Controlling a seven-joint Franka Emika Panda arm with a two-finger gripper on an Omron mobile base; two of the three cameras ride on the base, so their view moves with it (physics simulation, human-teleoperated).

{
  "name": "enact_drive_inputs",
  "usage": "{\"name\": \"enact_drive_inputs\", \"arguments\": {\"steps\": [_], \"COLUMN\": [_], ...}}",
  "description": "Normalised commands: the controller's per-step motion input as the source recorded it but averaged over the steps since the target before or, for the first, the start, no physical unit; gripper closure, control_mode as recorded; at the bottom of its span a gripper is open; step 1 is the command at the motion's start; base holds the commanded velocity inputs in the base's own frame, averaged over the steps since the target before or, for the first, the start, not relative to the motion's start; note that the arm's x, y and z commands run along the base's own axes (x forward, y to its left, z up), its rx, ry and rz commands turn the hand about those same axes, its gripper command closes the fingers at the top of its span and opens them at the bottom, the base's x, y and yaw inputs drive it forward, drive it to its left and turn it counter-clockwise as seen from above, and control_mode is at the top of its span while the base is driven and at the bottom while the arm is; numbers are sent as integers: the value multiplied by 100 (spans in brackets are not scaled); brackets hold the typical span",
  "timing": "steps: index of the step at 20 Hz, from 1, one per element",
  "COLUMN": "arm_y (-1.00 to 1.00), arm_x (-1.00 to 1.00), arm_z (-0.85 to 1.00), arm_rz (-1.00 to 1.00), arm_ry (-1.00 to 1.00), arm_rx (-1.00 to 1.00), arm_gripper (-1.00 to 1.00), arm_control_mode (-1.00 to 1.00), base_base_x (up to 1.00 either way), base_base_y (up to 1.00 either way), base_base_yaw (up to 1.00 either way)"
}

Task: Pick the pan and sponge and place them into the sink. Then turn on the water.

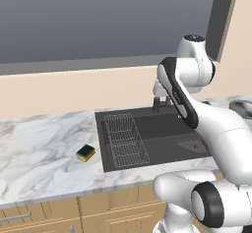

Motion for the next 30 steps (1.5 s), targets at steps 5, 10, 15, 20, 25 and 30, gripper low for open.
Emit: {"name": "enact_drive_inputs", "arguments": {"steps": [5, 10, 15, 20, 25, 30], "arm_y": [-15, -39, -52, -60, -61, -54], "arm_x": [-3, -25, -20, -2, 0, 0], "arm_z": [0, 0, 0, -4, -11, -17], "arm_rz": [0, 0, 0, 0, 0, 0], "arm_ry": [0, -2, -3, 0, 0, 0], "arm_rx": [0, 0, 0, 0, 0, -5], "arm_gripper": [-100, -100, -100, -100, -100, -100], "arm_control_mode": [-100, -100, -100, -100, -100, -100], "base_base_x": [0, 0, 0, 0, 0, 0], "base_base_y": [0, 0, 0, 0, 0, 0], "base_base_yaw": [0, 0, 0, 0, 0, 0]}}
